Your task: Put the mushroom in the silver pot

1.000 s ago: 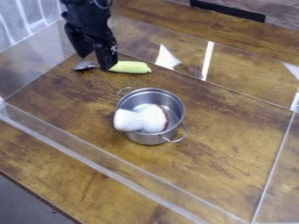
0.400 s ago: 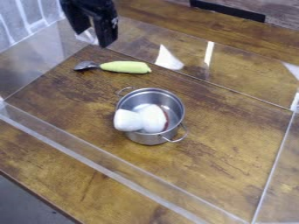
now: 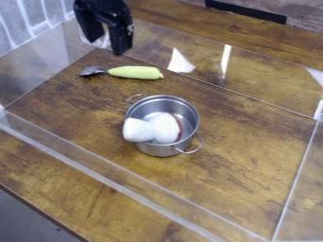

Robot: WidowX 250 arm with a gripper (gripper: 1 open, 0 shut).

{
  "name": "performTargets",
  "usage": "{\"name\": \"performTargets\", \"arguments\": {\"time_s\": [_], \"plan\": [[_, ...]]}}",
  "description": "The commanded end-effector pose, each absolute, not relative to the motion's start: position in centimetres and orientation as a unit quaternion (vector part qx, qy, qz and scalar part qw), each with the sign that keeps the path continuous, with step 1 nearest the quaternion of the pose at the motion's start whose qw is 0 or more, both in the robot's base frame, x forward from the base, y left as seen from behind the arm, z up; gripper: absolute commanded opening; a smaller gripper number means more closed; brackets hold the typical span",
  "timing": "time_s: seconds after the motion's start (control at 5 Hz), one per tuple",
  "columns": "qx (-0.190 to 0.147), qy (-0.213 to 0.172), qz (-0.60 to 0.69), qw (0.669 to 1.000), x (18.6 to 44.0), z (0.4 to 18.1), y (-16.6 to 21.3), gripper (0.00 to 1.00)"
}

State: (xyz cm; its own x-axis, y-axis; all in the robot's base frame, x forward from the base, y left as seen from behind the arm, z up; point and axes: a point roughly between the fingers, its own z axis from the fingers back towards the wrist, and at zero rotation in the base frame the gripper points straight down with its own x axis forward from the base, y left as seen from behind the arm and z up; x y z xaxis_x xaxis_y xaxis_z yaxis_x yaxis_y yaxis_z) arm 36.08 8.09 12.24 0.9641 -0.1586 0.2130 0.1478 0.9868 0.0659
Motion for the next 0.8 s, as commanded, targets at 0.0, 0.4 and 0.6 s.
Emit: {"name": "performTargets", "arguments": {"time_s": [0.0,0.4,0.6], "plan": [[0.037,-0.117,-0.044,0.991,35.6,12.1,9.2,1.0],[0.044,-0.114,-0.023,0.992,35.3,11.2,11.1,1.0],[0.042,-0.114,-0.034,0.992,35.4,11.3,11.5,1.0]]}}
